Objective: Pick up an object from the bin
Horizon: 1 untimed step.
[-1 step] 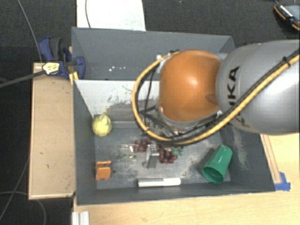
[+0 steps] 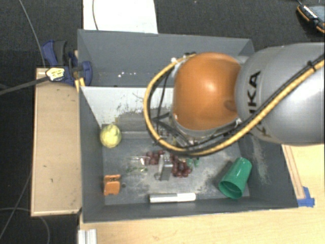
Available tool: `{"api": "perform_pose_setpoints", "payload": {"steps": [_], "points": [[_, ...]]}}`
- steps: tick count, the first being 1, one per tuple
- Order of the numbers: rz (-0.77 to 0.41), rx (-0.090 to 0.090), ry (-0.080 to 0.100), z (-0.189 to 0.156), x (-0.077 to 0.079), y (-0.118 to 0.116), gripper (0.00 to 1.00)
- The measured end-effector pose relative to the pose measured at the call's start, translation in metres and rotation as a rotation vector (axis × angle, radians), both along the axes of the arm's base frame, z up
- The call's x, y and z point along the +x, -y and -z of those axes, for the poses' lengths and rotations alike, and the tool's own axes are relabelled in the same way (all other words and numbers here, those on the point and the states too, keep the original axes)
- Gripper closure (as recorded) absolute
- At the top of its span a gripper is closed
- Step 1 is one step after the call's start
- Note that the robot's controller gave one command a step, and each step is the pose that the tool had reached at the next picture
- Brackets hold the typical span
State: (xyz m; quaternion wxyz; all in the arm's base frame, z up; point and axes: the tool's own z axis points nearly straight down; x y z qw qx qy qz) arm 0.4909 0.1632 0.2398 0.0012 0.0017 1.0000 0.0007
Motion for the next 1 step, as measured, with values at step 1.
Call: {"api": "perform_pose_setpoints", "payload": {"steps": [1], "points": [[-0.039,0.001,0.005,0.1445,0.0449,0.0716,0.0]]}}
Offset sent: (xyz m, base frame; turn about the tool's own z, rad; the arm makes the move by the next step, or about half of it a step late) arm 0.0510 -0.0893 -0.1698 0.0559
